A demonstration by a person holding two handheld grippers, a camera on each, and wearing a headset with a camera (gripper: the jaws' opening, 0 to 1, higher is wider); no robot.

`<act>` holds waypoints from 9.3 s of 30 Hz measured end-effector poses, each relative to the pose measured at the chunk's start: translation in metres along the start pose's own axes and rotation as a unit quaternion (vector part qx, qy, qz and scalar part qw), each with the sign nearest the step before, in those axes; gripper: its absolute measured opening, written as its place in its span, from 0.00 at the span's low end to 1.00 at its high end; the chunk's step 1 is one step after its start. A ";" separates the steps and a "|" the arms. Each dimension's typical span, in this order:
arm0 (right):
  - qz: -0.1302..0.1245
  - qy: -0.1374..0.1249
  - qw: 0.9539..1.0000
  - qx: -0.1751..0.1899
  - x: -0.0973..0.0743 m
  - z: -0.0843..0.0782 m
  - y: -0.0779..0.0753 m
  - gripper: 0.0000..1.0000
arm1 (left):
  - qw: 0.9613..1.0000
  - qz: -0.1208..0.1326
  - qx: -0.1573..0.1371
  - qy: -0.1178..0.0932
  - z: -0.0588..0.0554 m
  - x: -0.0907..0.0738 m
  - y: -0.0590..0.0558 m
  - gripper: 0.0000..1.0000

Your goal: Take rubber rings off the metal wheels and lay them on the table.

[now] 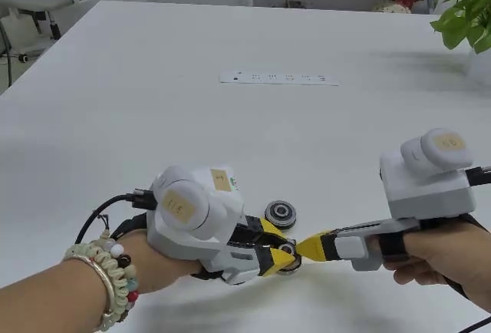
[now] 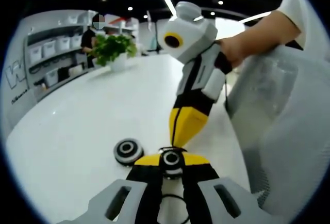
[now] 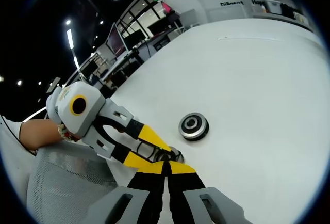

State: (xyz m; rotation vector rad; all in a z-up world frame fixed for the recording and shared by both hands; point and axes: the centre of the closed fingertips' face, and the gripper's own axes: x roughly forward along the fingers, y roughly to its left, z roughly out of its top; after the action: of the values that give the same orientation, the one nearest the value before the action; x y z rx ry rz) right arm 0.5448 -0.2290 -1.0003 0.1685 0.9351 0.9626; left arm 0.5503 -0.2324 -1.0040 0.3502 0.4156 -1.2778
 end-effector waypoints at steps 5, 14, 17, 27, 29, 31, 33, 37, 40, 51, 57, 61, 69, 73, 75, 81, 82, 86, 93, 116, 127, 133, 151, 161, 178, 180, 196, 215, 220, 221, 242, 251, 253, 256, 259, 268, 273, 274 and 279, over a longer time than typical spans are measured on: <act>0.006 -0.001 1.000 -0.003 0.001 0.001 0.001 0.00 | 1.000 0.001 -0.001 -0.001 0.000 0.000 0.000 0.14; 0.007 -0.007 1.000 -0.008 0.000 0.004 0.000 0.00 | 1.000 0.002 -0.003 -0.001 0.000 0.001 0.000 0.14; 0.020 -0.008 1.000 -0.008 0.001 0.004 0.005 0.00 | 1.000 0.002 -0.003 -0.001 0.000 0.001 0.000 0.14; -0.003 -0.002 1.000 -0.019 0.001 0.002 -0.004 0.00 | 1.000 0.005 -0.011 -0.008 0.001 0.001 0.000 0.14; -0.007 0.002 1.000 -0.023 0.002 0.000 -0.005 0.00 | 1.000 0.005 -0.011 -0.009 0.001 0.001 0.000 0.14; -0.014 0.009 1.000 -0.026 0.002 -0.002 -0.008 0.00 | 1.000 0.005 -0.011 -0.008 0.001 0.001 -0.001 0.15; -0.018 0.011 0.999 -0.026 0.002 -0.003 -0.010 0.00 | 1.000 0.006 -0.005 -0.004 0.002 0.002 -0.002 0.15; -0.019 0.010 0.999 -0.024 0.001 -0.003 -0.010 0.00 | 1.000 0.008 -0.002 0.012 0.003 0.003 -0.002 0.15; -0.018 0.008 1.000 -0.022 0.001 -0.002 -0.010 0.00 | 0.999 0.004 0.002 0.034 0.003 0.002 -0.002 0.15; -0.021 -0.002 1.000 -0.010 -0.003 0.003 -0.014 0.00 | 0.998 -0.017 0.052 0.008 0.039 -0.010 -0.010 0.29; -0.022 -0.001 1.000 -0.010 -0.004 0.004 -0.014 0.00 | 0.995 -0.013 0.096 0.015 0.060 -0.026 -0.007 0.40; -0.020 -0.002 1.000 -0.010 -0.004 0.005 -0.013 0.00 | 0.996 -0.013 0.086 0.001 0.073 -0.044 -0.005 0.47; -0.020 -0.013 1.000 -0.006 -0.007 0.010 -0.013 0.00 | 0.996 0.020 0.086 -0.006 0.082 -0.084 0.005 0.61; -0.019 -0.023 1.000 -0.005 -0.010 0.015 -0.010 0.00 | 0.995 0.035 0.088 -0.008 0.084 -0.101 0.007 0.70; -0.018 -0.028 0.999 -0.005 -0.011 0.017 -0.008 0.00 | 0.995 0.042 0.090 -0.003 0.083 -0.107 0.007 0.73; -0.011 -0.043 0.999 -0.003 -0.013 0.024 -0.001 0.00 | 0.994 0.058 0.097 0.008 0.075 -0.125 0.006 0.78; -0.009 -0.045 0.999 -0.004 -0.013 0.024 0.000 0.00 | 0.994 0.060 0.093 0.007 0.074 -0.127 0.006 0.79; -0.004 -0.051 0.999 -0.007 -0.014 0.028 0.005 0.00 | 0.994 0.078 0.081 0.005 0.068 -0.141 0.008 0.83; 0.005 -0.060 0.998 -0.010 -0.014 0.032 0.012 0.00 | 0.994 0.104 0.045 -0.010 0.056 -0.160 0.008 0.84; 0.035 -0.049 0.997 -0.056 0.004 0.024 0.038 0.00 | 0.982 0.179 -0.063 -0.021 -0.004 -0.197 0.002 0.85; 0.024 -0.032 0.992 -0.119 0.018 0.015 0.040 0.00 | 0.975 0.203 -0.089 -0.023 -0.019 -0.210 0.002 0.85; 0.013 -0.017 0.991 -0.134 0.023 0.009 0.035 0.00 | 0.972 0.212 -0.100 -0.021 -0.026 -0.212 0.002 0.85; 0.003 -0.006 0.987 -0.159 0.032 0.005 0.033 0.00 | 0.971 0.213 -0.104 -0.019 -0.028 -0.211 0.001 0.84; -0.014 0.002 0.983 -0.185 0.035 0.005 0.027 0.00 | 0.972 0.209 -0.108 -0.021 -0.029 -0.209 0.000 0.84; -0.025 -0.003 0.974 -0.224 0.035 0.010 0.024 0.09 | 0.972 0.207 -0.104 -0.025 -0.025 -0.208 0.003 0.83; -0.024 -0.012 0.976 -0.216 0.033 0.015 0.023 0.10 | 0.972 0.208 -0.105 -0.027 -0.024 -0.209 0.002 0.83; 0.000 -0.063 0.975 -0.215 0.009 0.046 0.044 0.24 | 0.974 0.207 -0.092 -0.025 -0.016 -0.214 0.000 0.84; 0.010 -0.178 0.959 -0.221 -0.044 0.120 0.047 0.29 | 0.981 0.187 -0.041 -0.021 0.021 -0.214 0.004 0.86; 0.001 -0.187 0.957 -0.223 -0.046 0.124 0.029 0.29 | 0.983 0.177 -0.022 -0.045 0.047 -0.215 0.008 0.87; -0.001 -0.190 0.958 -0.213 -0.046 0.124 0.025 0.29 | 0.983 0.176 -0.018 -0.049 0.052 -0.215 0.009 0.87; -0.049 -0.107 0.982 -0.150 -0.016 0.060 -0.049 0.26 | 0.986 0.120 0.076 -0.086 0.127 -0.161 0.029 0.81; -0.059 -0.071 0.979 -0.181 -0.004 0.046 -0.052 0.29 | 0.988 0.083 0.094 -0.086 0.136 -0.118 0.034 0.74; -0.059 -0.065 0.978 -0.189 -0.002 0.044 -0.052 0.29 | 0.990 0.083 0.087 -0.073 0.131 -0.105 0.040 0.70; -0.057 -0.057 0.977 -0.197 0.000 0.041 -0.051 0.29 | 0.990 0.076 0.107 -0.046 0.121 -0.088 0.043 0.68; -0.056 -0.054 0.977 -0.200 0.000 0.040 -0.051 0.29 | 0.992 0.060 0.100 -0.046 0.119 -0.077 0.042 0.67; -0.055 -0.050 0.976 -0.203 0.001 0.037 -0.051 0.28 | 0.994 0.056 0.059 -0.077 0.115 -0.046 0.059 0.58; -0.059 -0.053 0.976 -0.203 -0.001 0.038 -0.053 0.28 | 0.993 0.077 0.015 -0.092 0.102 -0.036 0.076 0.49; -0.059 -0.054 0.976 -0.203 -0.001 0.038 -0.053 0.27 | 0.993 0.084 0.010 -0.088 0.097 -0.034 0.079 0.46; -0.058 -0.055 0.976 -0.202 -0.001 0.038 -0.053 0.27 | 0.994 0.081 0.003 -0.074 0.073 -0.023 0.073 0.45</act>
State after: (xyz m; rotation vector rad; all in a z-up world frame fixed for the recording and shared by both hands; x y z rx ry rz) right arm 0.6061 -0.2508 -1.0037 -0.1736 0.6257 1.0046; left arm 0.6230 -0.2296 -0.9273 0.2863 0.2521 -1.1381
